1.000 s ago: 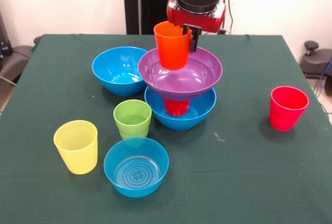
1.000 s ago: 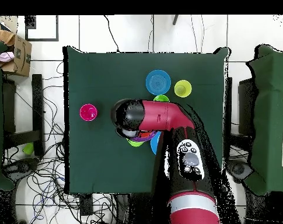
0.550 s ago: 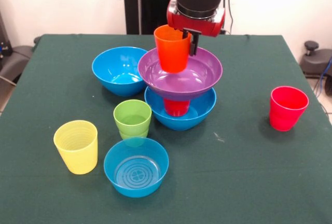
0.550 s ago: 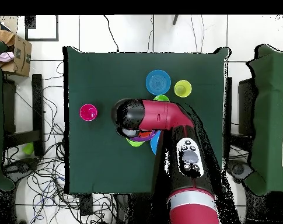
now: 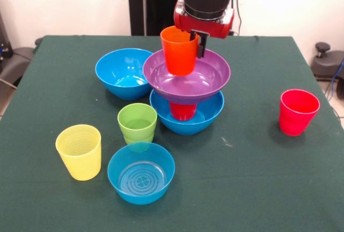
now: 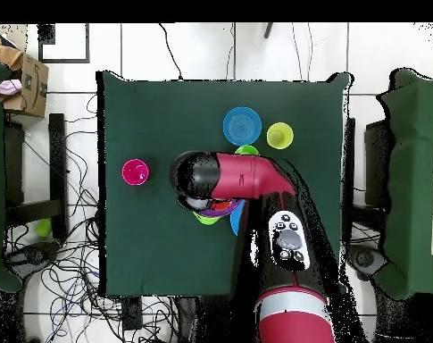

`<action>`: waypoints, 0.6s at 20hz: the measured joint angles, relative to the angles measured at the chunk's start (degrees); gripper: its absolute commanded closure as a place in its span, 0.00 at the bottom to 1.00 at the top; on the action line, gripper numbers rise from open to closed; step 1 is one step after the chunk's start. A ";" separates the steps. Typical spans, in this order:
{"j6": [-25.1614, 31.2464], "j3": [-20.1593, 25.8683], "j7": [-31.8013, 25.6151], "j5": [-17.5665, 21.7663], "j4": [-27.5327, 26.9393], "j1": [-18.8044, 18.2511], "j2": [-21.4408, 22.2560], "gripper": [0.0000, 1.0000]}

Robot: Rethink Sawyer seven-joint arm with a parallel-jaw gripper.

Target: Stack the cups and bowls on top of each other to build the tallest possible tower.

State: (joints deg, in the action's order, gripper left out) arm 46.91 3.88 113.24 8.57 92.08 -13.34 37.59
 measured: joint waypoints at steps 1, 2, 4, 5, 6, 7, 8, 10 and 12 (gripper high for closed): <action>0.00 0.00 0.00 -0.08 -0.02 0.12 0.00 1.00; 0.00 0.01 0.00 -0.15 -0.04 0.23 -0.01 1.00; 0.00 -0.02 0.00 -0.15 -0.19 0.59 -0.14 1.00; 0.00 -0.02 0.00 -0.20 -0.27 0.73 -0.22 1.00; 0.00 -0.02 0.00 -0.20 -0.31 0.82 -0.28 1.00; 0.00 -0.02 0.00 -0.20 -0.35 0.91 -0.33 1.00; 0.00 -0.02 0.00 -0.30 -0.41 1.05 -0.42 1.00; 0.00 -0.02 0.00 -0.33 -0.59 1.31 -0.59 1.00; 0.00 -0.02 0.00 -0.33 -0.76 1.49 -0.69 1.00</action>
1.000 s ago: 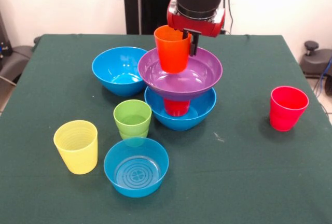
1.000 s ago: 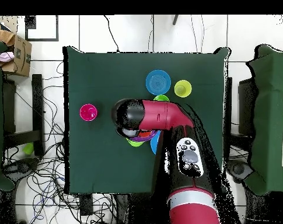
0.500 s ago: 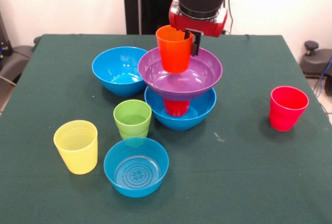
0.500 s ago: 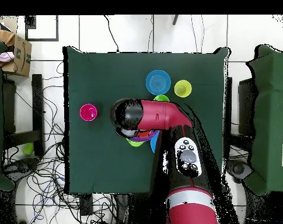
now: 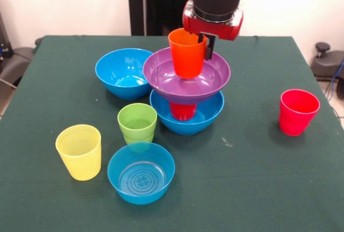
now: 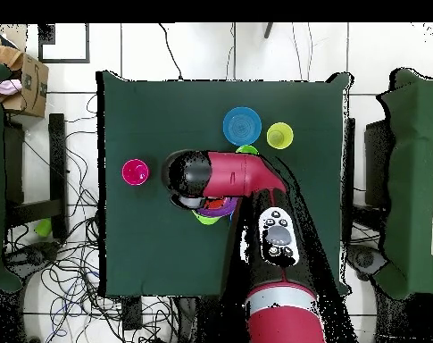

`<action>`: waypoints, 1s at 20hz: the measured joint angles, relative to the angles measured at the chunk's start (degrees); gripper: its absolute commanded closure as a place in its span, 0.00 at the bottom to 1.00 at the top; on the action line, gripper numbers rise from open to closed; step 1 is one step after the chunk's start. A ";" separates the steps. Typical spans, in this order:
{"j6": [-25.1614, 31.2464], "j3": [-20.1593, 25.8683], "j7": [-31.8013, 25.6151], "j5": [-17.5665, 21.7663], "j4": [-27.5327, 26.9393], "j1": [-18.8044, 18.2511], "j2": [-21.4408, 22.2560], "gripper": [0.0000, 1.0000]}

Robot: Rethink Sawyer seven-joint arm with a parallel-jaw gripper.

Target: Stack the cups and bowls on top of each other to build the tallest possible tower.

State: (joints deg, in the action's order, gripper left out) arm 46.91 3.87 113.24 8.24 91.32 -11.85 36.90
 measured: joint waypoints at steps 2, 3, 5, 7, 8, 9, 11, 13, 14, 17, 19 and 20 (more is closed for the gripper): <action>0.00 0.00 0.00 0.00 -0.29 0.07 0.02 1.00; 0.00 -0.01 0.00 0.00 -0.46 0.06 0.00 1.00; 0.00 -0.02 0.00 0.00 -0.89 0.06 0.01 1.00; 0.00 -0.02 0.00 0.00 -1.27 0.05 0.01 1.00; 0.00 -0.02 0.00 0.00 -1.39 0.04 0.01 1.00; 0.00 -0.02 0.00 0.00 -1.49 0.01 0.01 1.00; 0.00 -0.02 0.00 0.00 -1.61 -0.08 0.01 1.00; 0.00 -0.02 0.00 0.00 -1.72 -0.22 0.01 1.00; 0.00 -0.02 0.00 0.00 -1.78 -0.28 0.01 1.00; 0.00 -0.03 0.00 0.01 -2.03 -0.43 0.01 1.00; 0.00 -0.04 0.00 0.00 -2.27 -0.46 0.01 1.00; 0.00 -0.04 0.00 0.00 -2.35 -0.45 0.01 1.00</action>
